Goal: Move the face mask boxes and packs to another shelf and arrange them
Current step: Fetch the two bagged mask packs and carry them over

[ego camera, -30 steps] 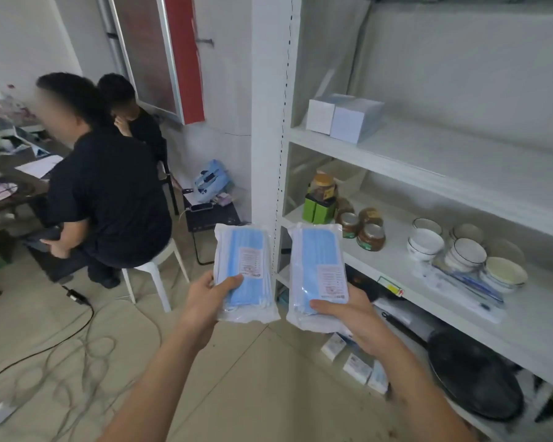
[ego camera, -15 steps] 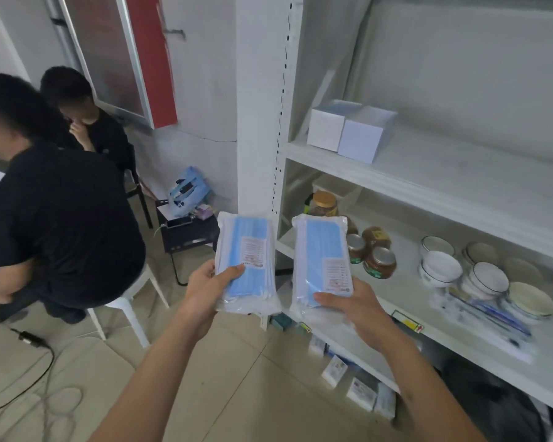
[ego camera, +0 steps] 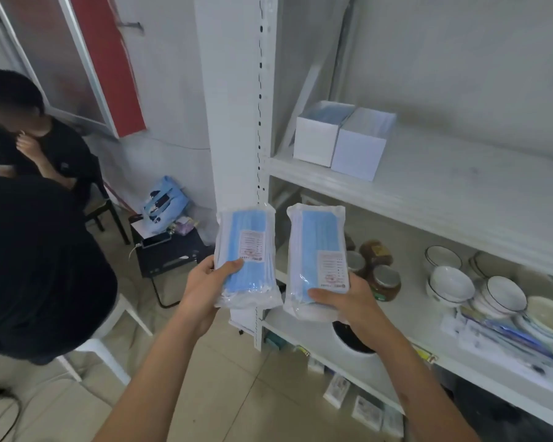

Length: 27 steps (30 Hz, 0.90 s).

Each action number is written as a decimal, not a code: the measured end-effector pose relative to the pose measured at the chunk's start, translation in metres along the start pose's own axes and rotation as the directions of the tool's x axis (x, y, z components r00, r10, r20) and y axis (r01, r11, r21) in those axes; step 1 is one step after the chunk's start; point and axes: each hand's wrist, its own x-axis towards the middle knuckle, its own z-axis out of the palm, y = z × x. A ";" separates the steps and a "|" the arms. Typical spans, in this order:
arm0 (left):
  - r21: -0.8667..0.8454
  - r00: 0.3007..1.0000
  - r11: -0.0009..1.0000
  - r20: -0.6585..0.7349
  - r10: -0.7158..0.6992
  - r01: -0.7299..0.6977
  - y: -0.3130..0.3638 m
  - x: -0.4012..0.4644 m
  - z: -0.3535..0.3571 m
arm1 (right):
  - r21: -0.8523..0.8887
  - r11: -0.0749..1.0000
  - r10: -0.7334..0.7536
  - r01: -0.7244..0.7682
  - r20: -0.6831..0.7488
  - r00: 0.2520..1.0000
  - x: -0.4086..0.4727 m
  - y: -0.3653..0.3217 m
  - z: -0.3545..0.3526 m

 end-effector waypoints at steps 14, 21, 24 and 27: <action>-0.144 0.979 0.990 0.202 0.038 -0.008 0.046 0.099 0.007 | -0.033 0.996 -0.087 0.085 -0.055 0.995 0.063 -0.064 0.002; -0.085 0.836 0.996 0.547 0.049 -0.002 0.080 0.132 0.023 | 0.009 0.971 -0.233 0.239 -0.184 0.955 0.045 -0.115 -0.017; -0.001 0.748 1.000 0.664 -0.006 0.009 0.095 0.141 0.041 | 0.048 0.953 -0.263 0.299 -0.360 0.895 0.041 -0.128 -0.046; 0.127 0.658 0.992 0.745 -0.109 0.021 0.097 0.145 0.070 | -0.052 0.973 -0.215 0.226 -0.572 0.792 0.047 -0.133 -0.081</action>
